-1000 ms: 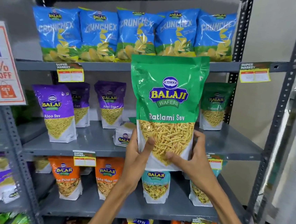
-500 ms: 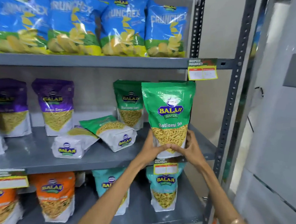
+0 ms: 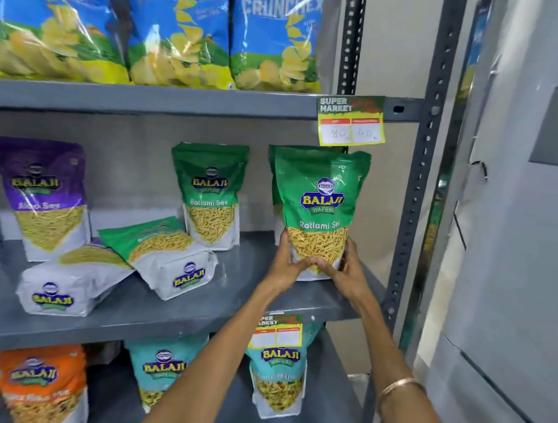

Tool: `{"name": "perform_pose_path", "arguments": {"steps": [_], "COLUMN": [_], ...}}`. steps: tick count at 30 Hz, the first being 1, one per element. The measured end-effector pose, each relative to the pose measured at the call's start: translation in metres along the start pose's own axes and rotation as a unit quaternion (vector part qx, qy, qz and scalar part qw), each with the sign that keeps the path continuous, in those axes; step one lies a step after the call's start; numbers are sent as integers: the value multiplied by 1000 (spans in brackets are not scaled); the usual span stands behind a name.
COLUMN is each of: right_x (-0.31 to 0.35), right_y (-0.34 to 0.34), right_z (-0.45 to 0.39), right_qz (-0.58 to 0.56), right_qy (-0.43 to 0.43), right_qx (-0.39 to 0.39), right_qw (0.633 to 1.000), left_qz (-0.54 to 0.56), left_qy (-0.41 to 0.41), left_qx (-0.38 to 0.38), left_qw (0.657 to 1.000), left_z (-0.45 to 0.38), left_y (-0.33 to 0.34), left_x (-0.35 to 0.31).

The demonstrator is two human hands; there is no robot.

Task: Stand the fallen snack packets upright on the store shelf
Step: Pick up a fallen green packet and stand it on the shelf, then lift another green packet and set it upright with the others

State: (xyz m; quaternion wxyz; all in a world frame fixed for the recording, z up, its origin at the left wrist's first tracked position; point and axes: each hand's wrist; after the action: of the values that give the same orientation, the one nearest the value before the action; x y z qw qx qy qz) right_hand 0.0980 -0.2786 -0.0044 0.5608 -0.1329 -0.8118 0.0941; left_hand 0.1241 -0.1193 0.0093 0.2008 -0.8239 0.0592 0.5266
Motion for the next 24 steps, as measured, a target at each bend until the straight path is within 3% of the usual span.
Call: {"name": "perform_pose_path", "arguments": {"steps": [3,5,7,9,12,15,18,21,24], "right_x": [11,21,27,37,63,91,103,110,103], "right_y": [8,20,41,65,104,148,195,223,236], "right_z": [11,29,49,60,47,9,-35,-71,-96], "right_qz": [8,34,80,90,71,46,59,105,95], "right_qy": [-2,-21,-67,-104,-132,-123,-77,28,135], "right_qx": [-28,-98,-179,-194,-95,-10,56,148,263], "right_qw": [1000,994,978,971,984,991,994,983,951], "left_qz": [-12,-6,17,20,30,35,22,50,223], "left_qy": [-4,-18,-11,26,65,68,-14,-182,-304], "left_qx": [-19,-40,-78,-147,-279,-454,-545,-513,-349], "left_qw": [1000,999,997,989,958,888,838,837,858], "left_z": [10,27,53,85,126,144,148,141,138], "left_y": [-2,-7,-18,-34,-67,-110,-158,-197,-208], "left_x": [3,5,0,-11,-28,-36,-27,-17,-32]}}
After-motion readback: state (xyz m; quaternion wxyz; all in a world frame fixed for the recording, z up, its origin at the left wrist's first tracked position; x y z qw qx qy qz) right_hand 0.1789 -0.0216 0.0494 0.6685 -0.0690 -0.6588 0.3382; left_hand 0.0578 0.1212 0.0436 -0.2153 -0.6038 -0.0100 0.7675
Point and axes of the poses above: each hand's wrist, its own z-axis away from the middle knuckle, its own y-axis out of the palm, x = y × z, and after that the axes turned 10 degrees about x, right-handed
